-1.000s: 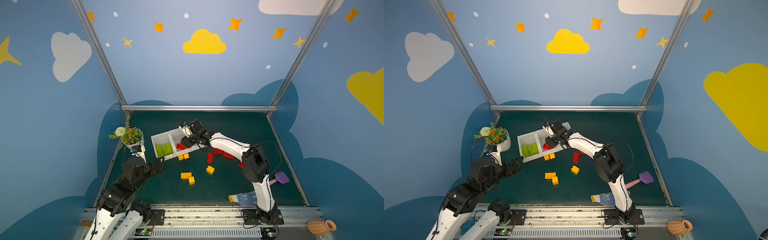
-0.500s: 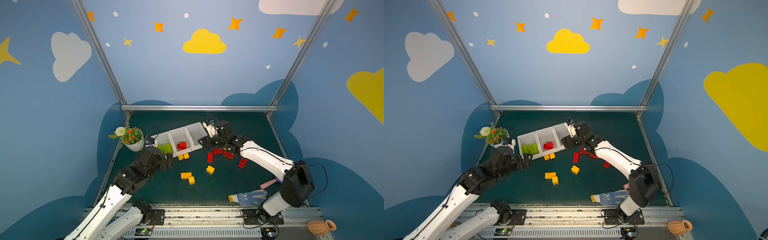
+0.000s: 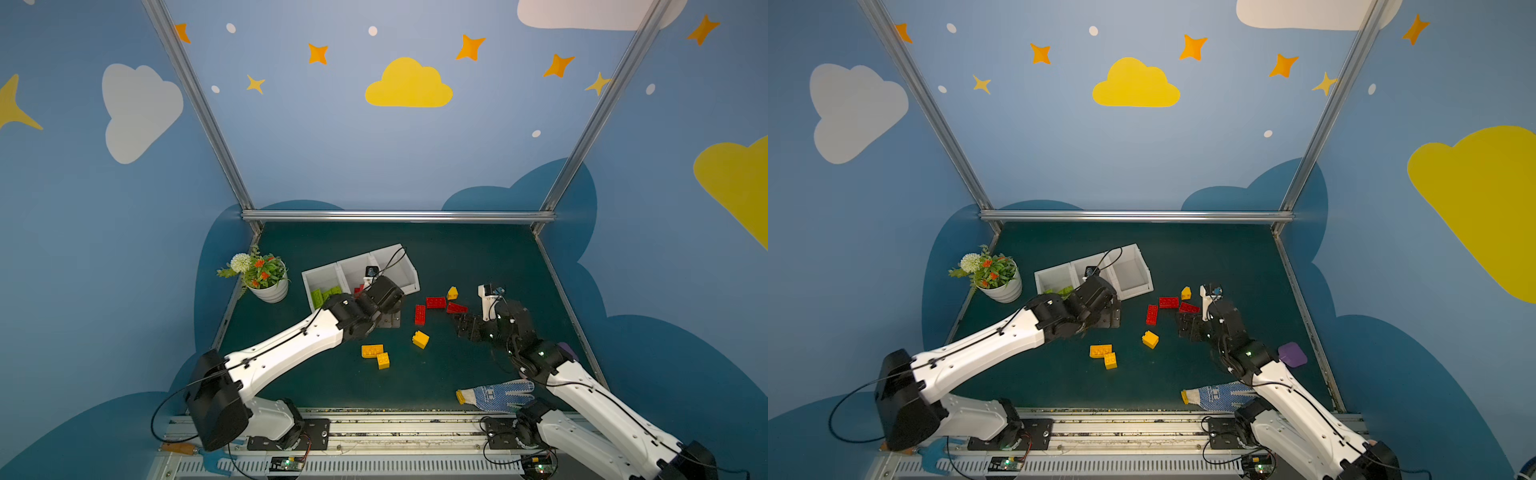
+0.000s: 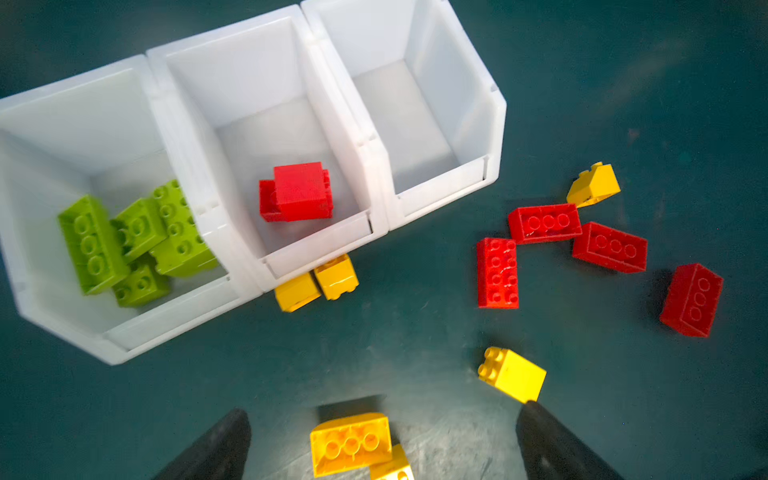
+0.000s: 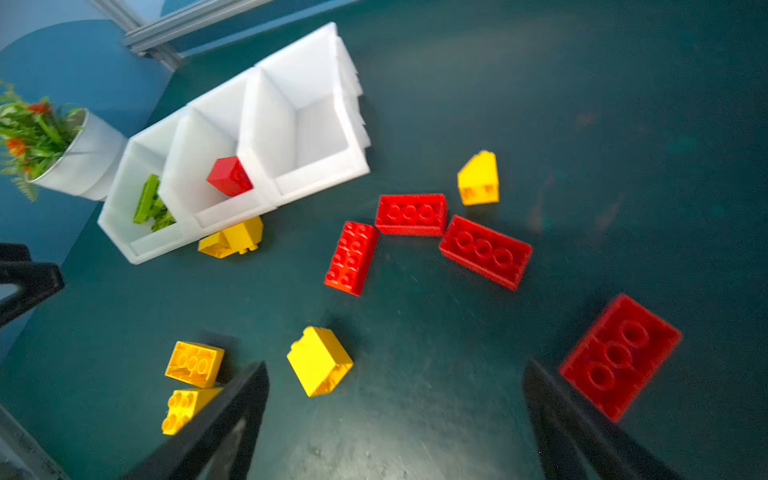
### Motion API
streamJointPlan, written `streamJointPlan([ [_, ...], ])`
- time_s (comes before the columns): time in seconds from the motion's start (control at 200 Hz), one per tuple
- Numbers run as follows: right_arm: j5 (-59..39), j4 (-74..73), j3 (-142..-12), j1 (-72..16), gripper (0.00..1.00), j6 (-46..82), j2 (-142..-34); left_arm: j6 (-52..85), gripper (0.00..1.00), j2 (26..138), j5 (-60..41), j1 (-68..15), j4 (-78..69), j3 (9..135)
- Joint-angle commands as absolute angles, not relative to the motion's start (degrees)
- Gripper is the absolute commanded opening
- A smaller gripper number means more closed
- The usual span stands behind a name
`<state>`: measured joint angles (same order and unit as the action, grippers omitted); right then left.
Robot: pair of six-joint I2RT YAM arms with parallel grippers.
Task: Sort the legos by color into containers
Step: 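Withdraw the right arm while the left gripper reaches to a red brick, then close the left gripper on the red brick and lift it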
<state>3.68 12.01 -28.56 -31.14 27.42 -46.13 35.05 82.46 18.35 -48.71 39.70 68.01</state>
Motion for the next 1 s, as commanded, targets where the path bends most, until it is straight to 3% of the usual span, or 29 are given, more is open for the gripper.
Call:
streamJointPlan([
  [0.0,8.96,11.78,-25.60,-30.35,0.93,33.72,-42.27,37.60,0.98,89.33,16.60,-48.87,39.20,73.10],
  [0.471,16.96,11.18,-18.83,-29.02,0.93,37.79,-34.20,35.27,0.87,118.73,10.55,-48.95,44.51,98.36],
  [0.636,18.19,11.58,-18.40,-28.93,0.93,37.96,-33.10,36.63,0.83,122.88,10.45,-48.95,44.99,100.06],
  [0.996,17.77,11.24,-17.84,-28.83,0.93,38.58,-32.56,39.07,0.64,127.86,8.44,-48.96,42.61,99.55],
])
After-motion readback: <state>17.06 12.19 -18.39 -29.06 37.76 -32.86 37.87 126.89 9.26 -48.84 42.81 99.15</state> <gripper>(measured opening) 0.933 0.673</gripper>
